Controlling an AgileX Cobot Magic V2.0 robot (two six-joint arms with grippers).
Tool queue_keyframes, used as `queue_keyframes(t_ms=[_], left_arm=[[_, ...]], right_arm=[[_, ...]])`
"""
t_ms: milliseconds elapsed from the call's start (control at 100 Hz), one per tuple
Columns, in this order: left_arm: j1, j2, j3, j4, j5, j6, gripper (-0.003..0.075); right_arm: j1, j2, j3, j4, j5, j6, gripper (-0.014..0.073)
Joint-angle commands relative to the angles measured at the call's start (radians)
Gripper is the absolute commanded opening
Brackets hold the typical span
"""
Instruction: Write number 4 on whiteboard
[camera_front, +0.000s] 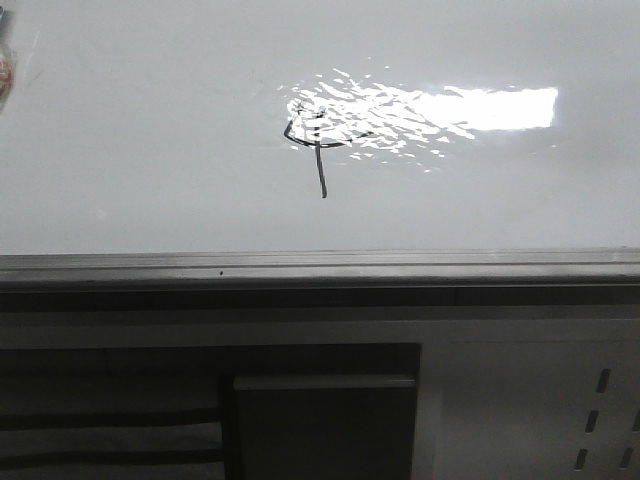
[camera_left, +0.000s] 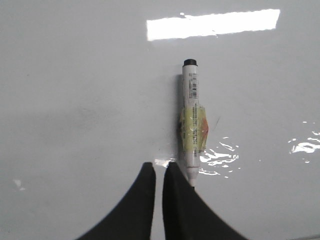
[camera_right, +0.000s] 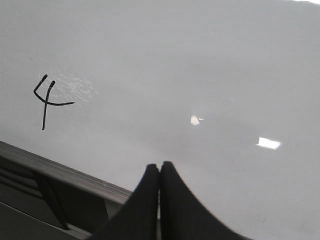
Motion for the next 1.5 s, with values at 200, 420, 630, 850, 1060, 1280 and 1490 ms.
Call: queue_keyframes(t_ms=[200,420,630,850,1060,1280,1490], left_arm=[[0.002,0.003,-0.017,-0.019,-0.079,-0.010,-0.0020],[0.008,-0.106,0.048,-0.019,-0.093,-0.010,-0.0020],[0.039,-0.334,0.222,0.063,-0.164,-0.001,-0.0020],[0.041,-0.490,0.377,0.286,-0.233,-0.312,-0.0020],[0.041,-0.516,0.453,0.401,-0.273,-0.469,-0.0020],[0.041,-0.546,0.455,0.401,-0.280,-0.469,-0.0020],[0.041,-0.546,0.455,0.401,-0.280,-0.469,-0.0020]], right_arm=[[-0.006,0.007,-0.024,-0.016,-0.078,-0.001,-0.0071],[-0.006,0.007,-0.024,-0.016,-0.080,-0.001,-0.0071],[-0.006,0.007,-0.024,-0.016,-0.078,-0.001,-0.0071],[-0.006,0.007,-0.024,-0.016,-0.078,-0.001,-0.0071],[-0.006,0.007,-0.024,-0.016,-0.078,-0.001,-0.0071],[-0.006,0.007,-0.024,-0.016,-0.076,-0.001,-0.0071],[-0.006,0.007,-0.024,-0.016,-0.074,-0.001,-0.0071]])
